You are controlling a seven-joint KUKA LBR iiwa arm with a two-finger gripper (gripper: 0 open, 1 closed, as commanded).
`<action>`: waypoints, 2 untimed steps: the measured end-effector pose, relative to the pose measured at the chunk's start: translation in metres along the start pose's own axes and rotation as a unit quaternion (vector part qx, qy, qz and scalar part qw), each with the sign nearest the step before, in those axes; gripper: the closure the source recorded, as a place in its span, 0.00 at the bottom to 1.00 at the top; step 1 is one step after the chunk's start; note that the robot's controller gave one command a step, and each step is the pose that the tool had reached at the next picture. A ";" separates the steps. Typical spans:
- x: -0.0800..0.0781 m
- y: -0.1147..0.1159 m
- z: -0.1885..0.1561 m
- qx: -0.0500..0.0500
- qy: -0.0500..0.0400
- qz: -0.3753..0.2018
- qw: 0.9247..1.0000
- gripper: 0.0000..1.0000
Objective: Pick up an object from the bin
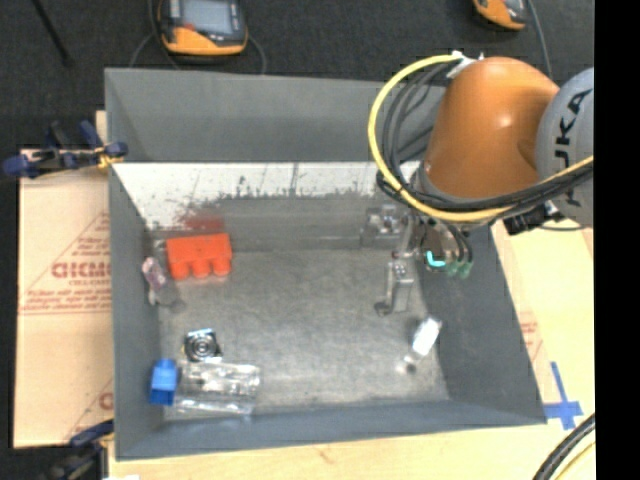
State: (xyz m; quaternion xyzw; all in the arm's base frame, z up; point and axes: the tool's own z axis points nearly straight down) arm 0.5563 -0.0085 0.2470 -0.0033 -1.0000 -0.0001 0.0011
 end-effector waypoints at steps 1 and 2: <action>0.058 0.039 0.046 0.000 0.000 -0.233 0.973 0.00; 0.047 -0.025 0.173 0.000 0.001 -0.297 0.955 0.00</action>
Offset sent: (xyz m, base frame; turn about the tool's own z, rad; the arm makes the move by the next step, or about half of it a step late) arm -0.0569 0.0397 -0.0453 -0.4696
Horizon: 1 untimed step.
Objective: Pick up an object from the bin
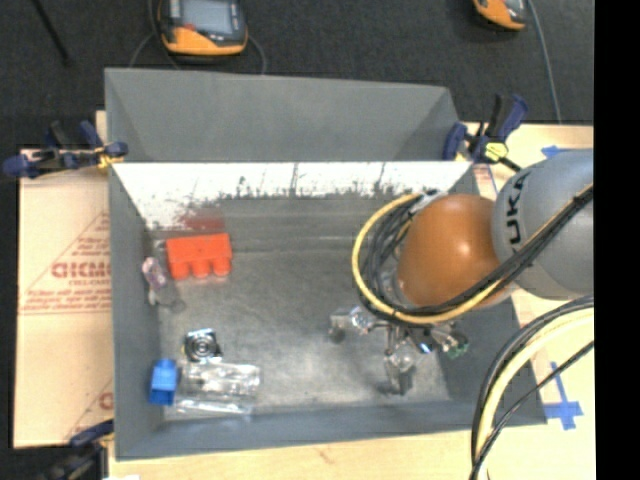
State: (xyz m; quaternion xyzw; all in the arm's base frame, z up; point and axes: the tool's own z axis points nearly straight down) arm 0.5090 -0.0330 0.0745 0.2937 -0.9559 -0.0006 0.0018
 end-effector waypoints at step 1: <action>0.017 -0.094 -0.002 0.004 -0.002 -0.122 0.993 0.00</action>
Offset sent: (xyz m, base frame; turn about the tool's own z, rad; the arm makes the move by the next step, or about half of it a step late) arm 0.0376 -0.0837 0.0016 -0.2494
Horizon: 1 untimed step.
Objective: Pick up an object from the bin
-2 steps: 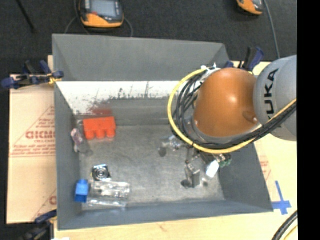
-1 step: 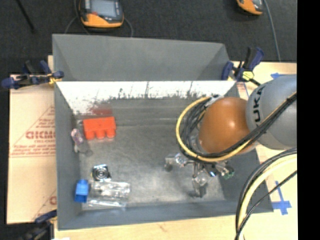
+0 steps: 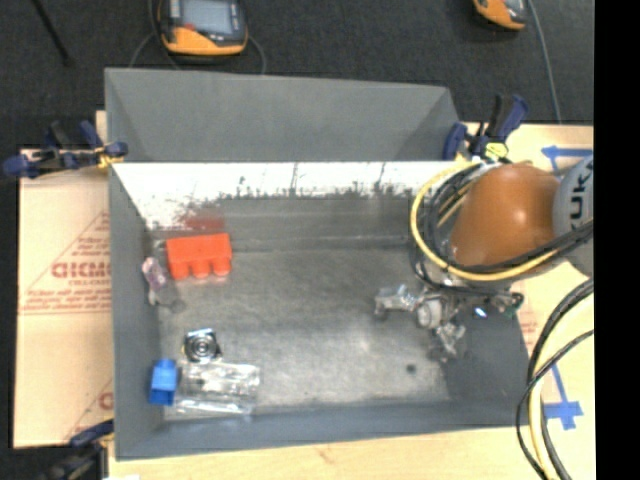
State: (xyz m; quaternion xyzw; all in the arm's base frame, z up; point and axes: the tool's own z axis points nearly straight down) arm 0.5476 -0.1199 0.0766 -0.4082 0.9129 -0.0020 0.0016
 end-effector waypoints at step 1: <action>-0.022 -0.056 0.004 -0.001 -0.003 0.122 0.992 0.00</action>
Offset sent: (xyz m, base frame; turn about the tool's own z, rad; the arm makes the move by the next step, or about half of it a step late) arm 0.0538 -0.0221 -0.0059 0.2467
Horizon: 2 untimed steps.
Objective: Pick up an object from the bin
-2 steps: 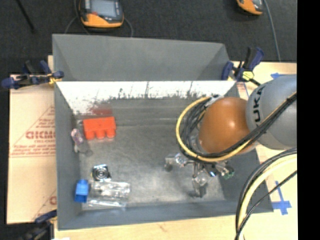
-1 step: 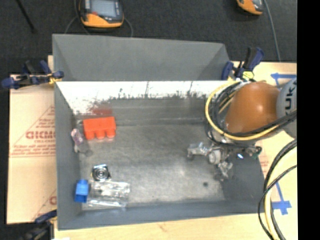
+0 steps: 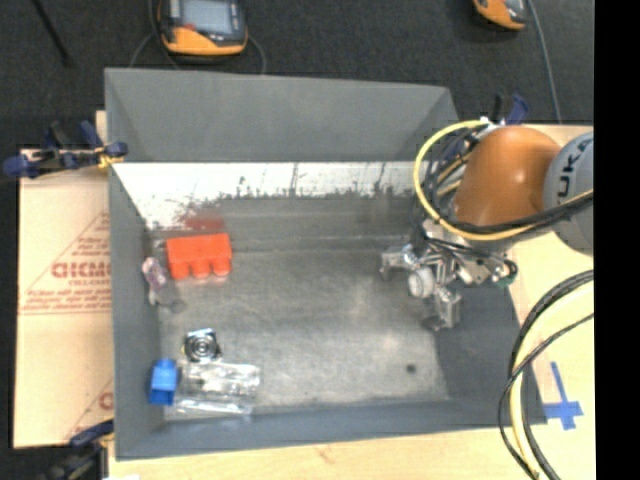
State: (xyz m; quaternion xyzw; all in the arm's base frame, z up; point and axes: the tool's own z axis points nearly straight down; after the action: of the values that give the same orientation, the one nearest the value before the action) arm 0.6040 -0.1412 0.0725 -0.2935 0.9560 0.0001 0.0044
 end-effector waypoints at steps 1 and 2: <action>0.036 0.006 -0.015 -0.002 -0.001 0.003 1.000 0.00; -0.018 -0.027 -0.021 0.002 0.000 0.008 1.000 0.00</action>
Offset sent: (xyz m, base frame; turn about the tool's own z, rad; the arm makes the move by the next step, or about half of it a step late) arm -0.0344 -0.0185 0.0118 0.0029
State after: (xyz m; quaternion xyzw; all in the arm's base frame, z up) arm 0.6338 -0.1531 0.0942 -0.2857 0.9583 -0.0020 0.0050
